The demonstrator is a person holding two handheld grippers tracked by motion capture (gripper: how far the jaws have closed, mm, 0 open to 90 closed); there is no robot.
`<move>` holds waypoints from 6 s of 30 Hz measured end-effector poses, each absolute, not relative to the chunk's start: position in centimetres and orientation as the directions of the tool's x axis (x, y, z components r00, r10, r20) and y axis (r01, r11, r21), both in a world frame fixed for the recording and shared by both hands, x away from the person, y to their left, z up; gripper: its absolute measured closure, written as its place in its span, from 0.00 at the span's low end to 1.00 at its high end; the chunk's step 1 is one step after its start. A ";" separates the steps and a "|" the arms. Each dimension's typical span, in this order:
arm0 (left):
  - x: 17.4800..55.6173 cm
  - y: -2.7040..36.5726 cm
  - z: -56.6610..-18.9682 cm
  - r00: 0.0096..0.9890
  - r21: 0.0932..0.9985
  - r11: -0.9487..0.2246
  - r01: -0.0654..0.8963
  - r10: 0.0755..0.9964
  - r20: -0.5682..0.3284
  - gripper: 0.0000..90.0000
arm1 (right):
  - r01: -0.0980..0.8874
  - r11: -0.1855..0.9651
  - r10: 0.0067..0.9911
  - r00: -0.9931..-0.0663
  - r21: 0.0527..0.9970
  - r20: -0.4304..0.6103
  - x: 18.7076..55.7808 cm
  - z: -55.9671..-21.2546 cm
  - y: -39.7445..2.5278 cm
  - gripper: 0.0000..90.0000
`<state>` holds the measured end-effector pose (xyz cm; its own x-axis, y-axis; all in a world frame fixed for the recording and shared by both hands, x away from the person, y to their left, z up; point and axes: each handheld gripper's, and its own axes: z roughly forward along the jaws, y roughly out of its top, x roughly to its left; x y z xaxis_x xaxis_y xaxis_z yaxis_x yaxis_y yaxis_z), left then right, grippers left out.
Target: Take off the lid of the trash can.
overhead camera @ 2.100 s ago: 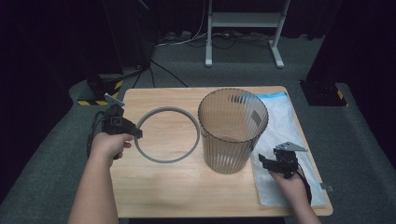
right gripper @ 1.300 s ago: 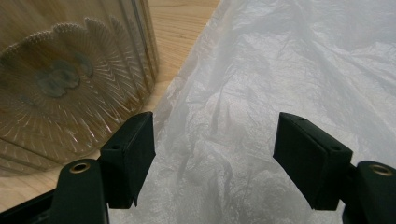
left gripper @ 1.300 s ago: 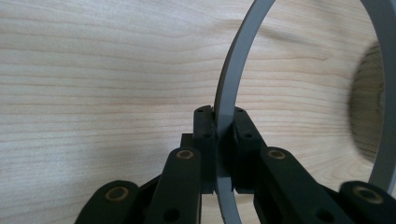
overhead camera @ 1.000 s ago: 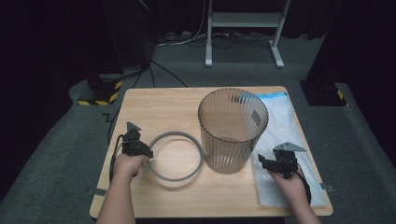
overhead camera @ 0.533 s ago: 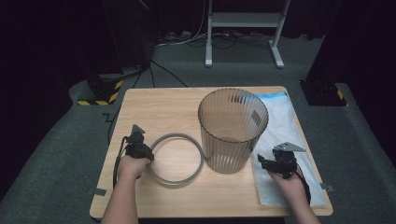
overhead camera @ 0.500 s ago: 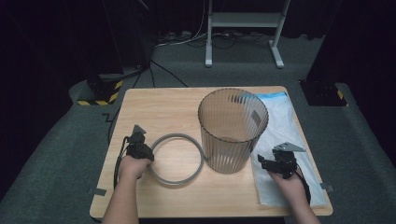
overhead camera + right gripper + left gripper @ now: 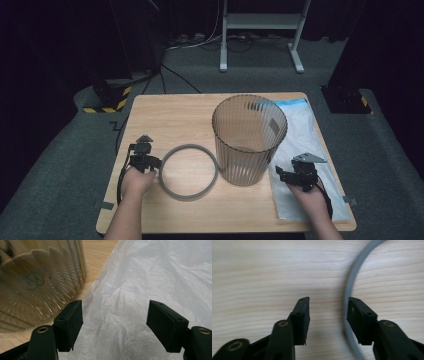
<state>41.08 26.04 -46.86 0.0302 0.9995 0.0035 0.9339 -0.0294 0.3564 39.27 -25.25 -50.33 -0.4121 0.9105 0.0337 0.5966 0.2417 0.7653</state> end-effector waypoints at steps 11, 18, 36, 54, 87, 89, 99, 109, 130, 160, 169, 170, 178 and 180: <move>36.1 28.1 -48.6 0.063 0.530 -0.075 0.845 0.997 0.041 0.44 | 0.594 0.253 0.908 -0.418 0.763 0.024 39.1 -50.3 -24.9 0.32; 35.0 28.2 -50.3 0.080 0.556 -0.092 0.826 0.996 0.046 0.38 | 0.593 0.249 0.909 -0.416 0.766 0.026 39.1 -50.1 -24.9 0.32; 33.8 28.1 -52.9 0.113 0.726 -0.076 0.684 0.994 -0.002 0.14 | 0.614 0.249 0.924 -0.383 0.749 0.007 38.9 -49.9 -25.3 0.32; 33.5 28.1 -52.9 0.137 0.727 -0.096 0.680 0.991 0.002 0.16 | 0.742 0.191 0.971 -0.240 0.643 -0.011 41.1 -51.1 -25.9 0.37; 33.3 28.0 -52.9 0.141 0.730 -0.095 0.677 0.990 -0.002 0.17 | 0.737 0.102 0.992 -0.127 0.668 -0.010 44.0 -51.2 -30.3 0.45; 33.3 28.0 -52.9 0.142 0.730 -0.095 0.677 0.990 -0.003 0.17 | 0.736 0.134 0.986 -0.166 0.664 -0.015 43.8 -51.0 -29.7 0.59; 33.2 28.1 -52.9 0.148 0.731 -0.098 0.676 0.989 -0.005 0.16 | 0.722 0.241 0.958 -0.283 0.649 -0.041 43.3 -50.8 -27.2 0.99; 33.2 28.1 -52.9 0.152 0.730 -0.101 0.676 0.988 -0.005 0.16 | 0.592 0.200 0.954 -0.300 0.781 -0.016 40.9 -48.5 -26.6 0.99; 32.3 28.5 -52.6 0.142 0.801 -0.060 0.596 0.989 -0.032 0.16 | 0.316 -0.012 0.946 -0.305 0.949 0.114 37.3 -40.9 -26.9 0.99; 31.2 25.8 -46.9 0.304 0.952 -0.097 0.291 0.953 0.004 0.16 | 0.026 -0.086 0.925 -0.369 0.996 0.089 34.7 -33.6 -23.5 0.99; 32.0 20.8 -41.9 0.432 0.984 -0.038 0.176 0.901 -0.042 0.16 | -0.078 -0.132 0.915 -0.394 0.988 0.091 34.0 -31.4 -22.7 0.99; 32.0 20.3 -41.3 0.444 0.987 -0.039 0.157 0.895 -0.035 0.15 | -0.079 -0.137 0.912 -0.400 0.987 0.094 34.0 -31.2 -22.5 0.99; 32.6 17.2 -37.6 0.546 0.998 0.026 0.065 0.836 -0.057 0.12 | -0.126 -0.156 0.893 -0.442 0.980 0.085 33.9 -29.8 -20.9 0.99; 33.2 15.9 -36.4 0.554 0.998 0.004 0.056 0.832 -0.034 0.12 | -0.140 -0.160 0.884 -0.460 0.977 0.079 33.8 -29.2 -20.0 0.99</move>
<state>33.22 15.95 -36.44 0.5543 0.8316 -0.0338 0.0556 0.0035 0.9984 33.77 -20.02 -29.17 -0.4601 0.8844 0.0788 -0.1400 -0.1599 0.9772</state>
